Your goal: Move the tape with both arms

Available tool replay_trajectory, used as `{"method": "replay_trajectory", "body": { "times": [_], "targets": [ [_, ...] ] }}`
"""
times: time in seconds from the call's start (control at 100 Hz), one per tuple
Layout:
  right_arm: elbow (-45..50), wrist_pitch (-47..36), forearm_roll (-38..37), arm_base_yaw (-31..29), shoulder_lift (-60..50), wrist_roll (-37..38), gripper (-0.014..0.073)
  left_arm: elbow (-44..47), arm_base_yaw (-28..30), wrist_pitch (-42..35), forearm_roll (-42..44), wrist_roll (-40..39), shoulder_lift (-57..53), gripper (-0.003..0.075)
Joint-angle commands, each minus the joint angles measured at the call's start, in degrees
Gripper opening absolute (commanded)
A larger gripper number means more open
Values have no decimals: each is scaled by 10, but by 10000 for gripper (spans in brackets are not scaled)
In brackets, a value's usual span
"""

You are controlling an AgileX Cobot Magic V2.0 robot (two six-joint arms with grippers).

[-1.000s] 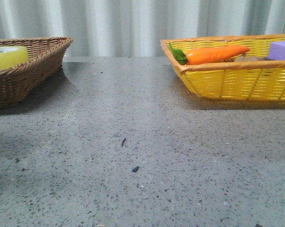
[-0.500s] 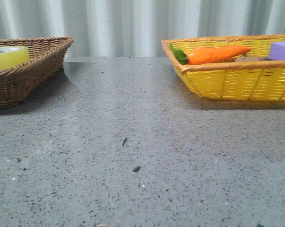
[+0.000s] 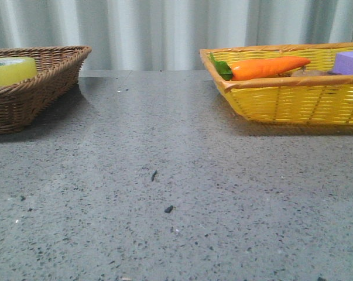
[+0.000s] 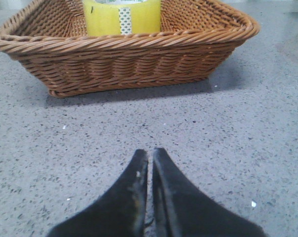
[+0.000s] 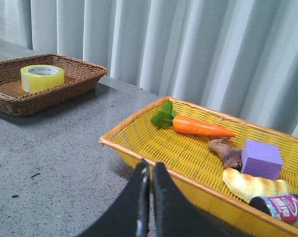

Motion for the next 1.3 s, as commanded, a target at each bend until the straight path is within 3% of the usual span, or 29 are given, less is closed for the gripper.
{"method": "replay_trajectory", "body": {
  "times": [0.0, 0.76, 0.82, 0.97, 1.18, 1.29],
  "targets": [
    [-11, -44, -6, 1, -5, 1, -41, 5, 1, -31, -11, -2, -16, -20],
    [-3, -42, -6, -1, -5, 1, -41, 5, 1, -31, -11, -2, -16, -20],
    [14, -44, -42, -9, -5, 1, -41, 5, 1, -31, -11, -2, -16, -20],
    [96, -157, -46, -86, -5, 15, -41, 5, 1, -31, -11, -2, -16, -20],
    [298, -419, 89, -220, -5, 18, -42, 5, 1, -31, -11, -2, -16, -20],
    [372, -442, 89, -257, -7, 18, -43, 5, 1, -31, -11, -2, -16, -20]
  ]
}}
